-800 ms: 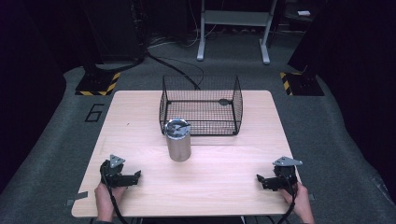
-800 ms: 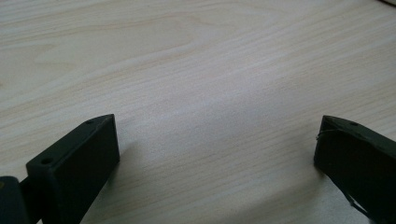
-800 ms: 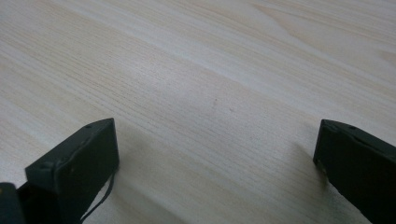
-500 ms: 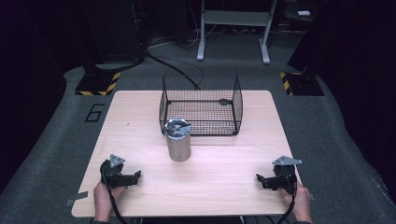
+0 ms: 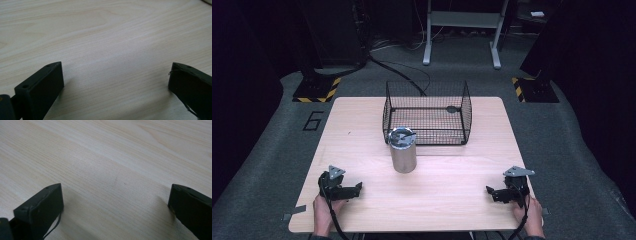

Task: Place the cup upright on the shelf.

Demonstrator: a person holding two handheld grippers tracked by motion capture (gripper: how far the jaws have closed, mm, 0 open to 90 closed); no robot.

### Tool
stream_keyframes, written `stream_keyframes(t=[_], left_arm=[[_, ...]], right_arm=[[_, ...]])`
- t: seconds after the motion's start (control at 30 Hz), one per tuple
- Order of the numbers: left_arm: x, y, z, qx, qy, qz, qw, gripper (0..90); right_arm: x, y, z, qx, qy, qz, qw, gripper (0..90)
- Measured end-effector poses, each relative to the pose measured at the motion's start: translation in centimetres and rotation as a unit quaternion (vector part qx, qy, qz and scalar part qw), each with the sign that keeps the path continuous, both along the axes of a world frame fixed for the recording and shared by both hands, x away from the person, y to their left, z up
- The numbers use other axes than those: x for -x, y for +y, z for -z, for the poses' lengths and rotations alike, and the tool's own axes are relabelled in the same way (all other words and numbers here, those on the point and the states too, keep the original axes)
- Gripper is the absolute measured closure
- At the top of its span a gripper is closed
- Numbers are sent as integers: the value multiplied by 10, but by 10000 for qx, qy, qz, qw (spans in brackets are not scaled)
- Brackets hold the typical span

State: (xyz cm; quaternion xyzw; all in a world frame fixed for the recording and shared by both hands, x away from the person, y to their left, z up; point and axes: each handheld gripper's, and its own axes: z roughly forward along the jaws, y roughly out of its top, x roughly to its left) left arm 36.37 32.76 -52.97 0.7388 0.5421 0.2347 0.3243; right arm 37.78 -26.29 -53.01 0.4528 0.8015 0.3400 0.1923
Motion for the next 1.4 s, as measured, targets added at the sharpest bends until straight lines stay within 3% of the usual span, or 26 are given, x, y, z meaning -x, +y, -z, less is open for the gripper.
stream_keyframes(t=[0.3, 0.77, 0.93, 1.0, 1.1, 1.3, 1.4], left_arm=[[1, -18, -20, 273, -208, 300, 9990, 1], [-3, -53, -40, 442, -410, 744, 9954, 1], [-5, -66, -45, 516, -469, 1021, 9923, 0], [-7, -73, -47, 701, -477, 1279, 9882, 0], [-8, -79, -48, 721, -560, 1344, 9867, 0], [-15, -93, -62, 824, -724, 1609, 9809, 0], [-20, -99, -67, 866, -814, 1624, 9795, 0]], right_arm=[[0, 0, 0, 11, 47, -13, 10000, 0], [-1, 0, 0, 30, 27, -34, 10000, 0], [0, 0, 0, 10, 48, -11, 10000, 0], [-1, 0, 0, 32, 28, -35, 10000, 0], [-1, 0, 0, 28, 29, -33, 10000, 0], [-1, 0, 0, 30, 28, -33, 10000, 0], [-1, 0, 0, 28, 30, -31, 10000, 0]])
